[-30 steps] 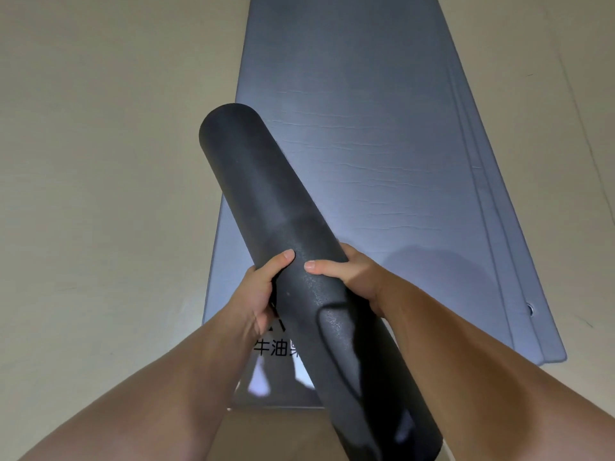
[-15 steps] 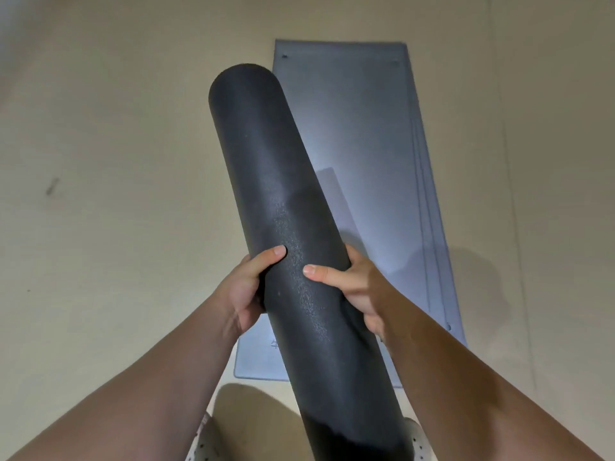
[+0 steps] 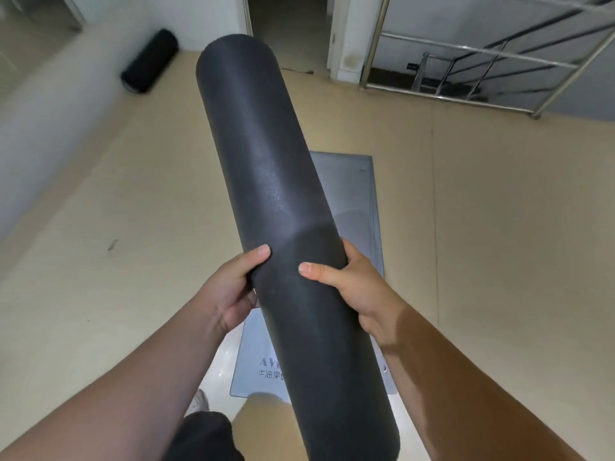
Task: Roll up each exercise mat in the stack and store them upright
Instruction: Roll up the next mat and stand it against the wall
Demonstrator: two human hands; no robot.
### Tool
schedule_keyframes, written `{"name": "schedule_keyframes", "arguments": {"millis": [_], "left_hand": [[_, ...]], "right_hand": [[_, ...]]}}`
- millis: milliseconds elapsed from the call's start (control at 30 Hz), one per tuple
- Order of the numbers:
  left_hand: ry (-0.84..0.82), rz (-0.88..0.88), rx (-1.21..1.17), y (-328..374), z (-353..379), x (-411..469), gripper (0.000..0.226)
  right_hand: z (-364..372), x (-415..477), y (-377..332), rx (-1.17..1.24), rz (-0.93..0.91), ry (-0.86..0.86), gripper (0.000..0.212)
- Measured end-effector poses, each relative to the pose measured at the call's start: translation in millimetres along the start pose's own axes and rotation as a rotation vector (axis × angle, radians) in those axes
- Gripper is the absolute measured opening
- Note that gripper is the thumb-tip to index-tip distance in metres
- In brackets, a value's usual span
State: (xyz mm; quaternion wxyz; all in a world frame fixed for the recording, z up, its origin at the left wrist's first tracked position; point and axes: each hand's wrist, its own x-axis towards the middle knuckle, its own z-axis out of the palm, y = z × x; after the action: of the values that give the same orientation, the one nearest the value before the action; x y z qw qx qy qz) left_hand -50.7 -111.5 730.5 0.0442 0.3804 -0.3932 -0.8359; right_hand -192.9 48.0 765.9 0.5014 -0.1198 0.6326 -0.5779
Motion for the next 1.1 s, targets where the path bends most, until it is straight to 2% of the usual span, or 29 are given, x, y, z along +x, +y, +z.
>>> {"name": "schedule_keyframes", "arguments": {"millis": [100, 167, 300, 433, 533, 700, 900, 1100], "left_hand": [[-0.025, 0.01, 0.01, 41, -15, 7, 0.059], [-0.073, 0.021, 0.044, 75, -39, 16, 0.071], [-0.138, 0.061, 0.082, 164, -113, 28, 0.08], [-0.202, 0.106, 0.221, 267, -178, 30, 0.089], [-0.215, 0.138, 0.286, 328, -212, 35, 0.082], [-0.21, 0.22, 0.254, 402, -266, 61, 0.076], [-0.105, 0.277, 0.278, 488, -325, 121, 0.071], [0.05, 0.315, 0.292, 607, -381, 233, 0.086]], "right_hand": [[27, 18, -25, 0.009, -0.036, 0.024, 0.069], [56, 38, -42, 0.04, -0.063, 0.04, 0.066], [141, 82, -79, 0.096, -0.132, 0.053, 0.058], [229, 128, -114, 0.178, -0.177, 0.076, 0.06], [278, 163, -138, 0.229, -0.219, 0.079, 0.064], [339, 242, -171, 0.259, -0.271, 0.053, 0.065], [389, 368, -211, 0.235, -0.269, -0.051, 0.061], [424, 538, -285, 0.219, -0.223, -0.175, 0.066]]}}
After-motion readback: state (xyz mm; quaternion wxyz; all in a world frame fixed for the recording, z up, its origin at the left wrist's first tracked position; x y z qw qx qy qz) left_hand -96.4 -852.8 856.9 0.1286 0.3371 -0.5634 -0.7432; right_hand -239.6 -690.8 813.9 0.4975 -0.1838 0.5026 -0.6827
